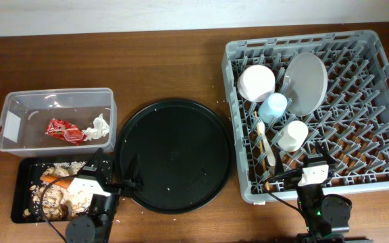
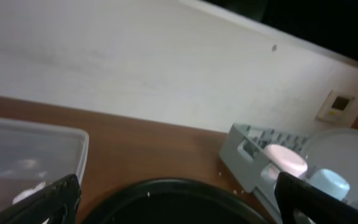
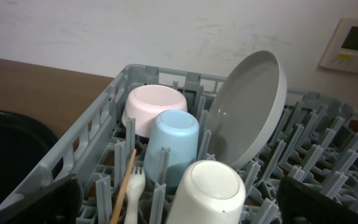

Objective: Sort waste into correct bins and load items into the dishwasher rack

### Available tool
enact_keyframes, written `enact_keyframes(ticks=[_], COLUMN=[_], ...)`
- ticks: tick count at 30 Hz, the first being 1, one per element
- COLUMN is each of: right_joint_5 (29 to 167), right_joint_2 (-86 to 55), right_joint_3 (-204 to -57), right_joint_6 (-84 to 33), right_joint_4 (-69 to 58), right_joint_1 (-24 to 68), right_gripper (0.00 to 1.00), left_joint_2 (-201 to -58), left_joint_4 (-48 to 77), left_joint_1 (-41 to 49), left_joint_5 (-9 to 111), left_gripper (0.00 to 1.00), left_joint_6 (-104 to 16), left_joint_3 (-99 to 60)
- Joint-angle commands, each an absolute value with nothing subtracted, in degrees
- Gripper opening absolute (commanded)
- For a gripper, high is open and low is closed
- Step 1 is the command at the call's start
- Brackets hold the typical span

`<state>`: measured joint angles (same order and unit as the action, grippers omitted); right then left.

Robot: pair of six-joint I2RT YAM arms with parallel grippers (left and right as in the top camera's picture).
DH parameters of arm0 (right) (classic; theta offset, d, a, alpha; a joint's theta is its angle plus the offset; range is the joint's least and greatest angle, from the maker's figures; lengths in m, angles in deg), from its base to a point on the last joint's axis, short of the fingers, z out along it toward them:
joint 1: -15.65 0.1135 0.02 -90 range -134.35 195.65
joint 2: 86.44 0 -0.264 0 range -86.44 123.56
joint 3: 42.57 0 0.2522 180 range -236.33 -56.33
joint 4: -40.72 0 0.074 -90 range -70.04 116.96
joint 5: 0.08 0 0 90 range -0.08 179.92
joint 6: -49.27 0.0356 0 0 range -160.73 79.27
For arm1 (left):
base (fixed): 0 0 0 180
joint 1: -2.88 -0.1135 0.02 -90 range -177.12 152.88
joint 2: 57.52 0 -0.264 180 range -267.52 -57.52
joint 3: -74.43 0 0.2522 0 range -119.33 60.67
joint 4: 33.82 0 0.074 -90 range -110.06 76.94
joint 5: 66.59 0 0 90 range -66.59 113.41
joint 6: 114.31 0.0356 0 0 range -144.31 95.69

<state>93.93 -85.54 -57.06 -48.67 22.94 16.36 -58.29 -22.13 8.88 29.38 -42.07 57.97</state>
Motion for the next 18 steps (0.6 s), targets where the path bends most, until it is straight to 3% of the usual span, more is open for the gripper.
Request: enact_keyframes(ticks=[1, 6, 12, 18], right_joint_5=[94.2, 94.2, 94.2, 94.2], right_joint_2=[-86.0, -86.0, -86.0, -86.0], right_joint_3=[-56.6, -56.6, -56.6, -56.6], right_joint_6=[-48.8, -48.8, -48.8, -48.9], right_joint_4=[22.9, 22.9, 22.9, 22.9], right_joint_1=[15.9, 15.9, 15.9, 15.9], right_gripper=[0.99, 0.99, 0.99, 0.99], left_joint_2=[-57.8, -57.8, -57.8, -57.8], left_joint_4=[-22.1, -15.2, -15.3, -15.3], left_joint_1=[9.2, 9.2, 9.1, 6.5], left_joint_5=[28.9, 23.3, 23.5, 23.0], left_gripper=[0.99, 0.99, 0.99, 0.99], left_joint_6=[-42.2, -41.4, -18.7, -15.2], left_joint_3=[60.2, 60.2, 60.2, 60.2])
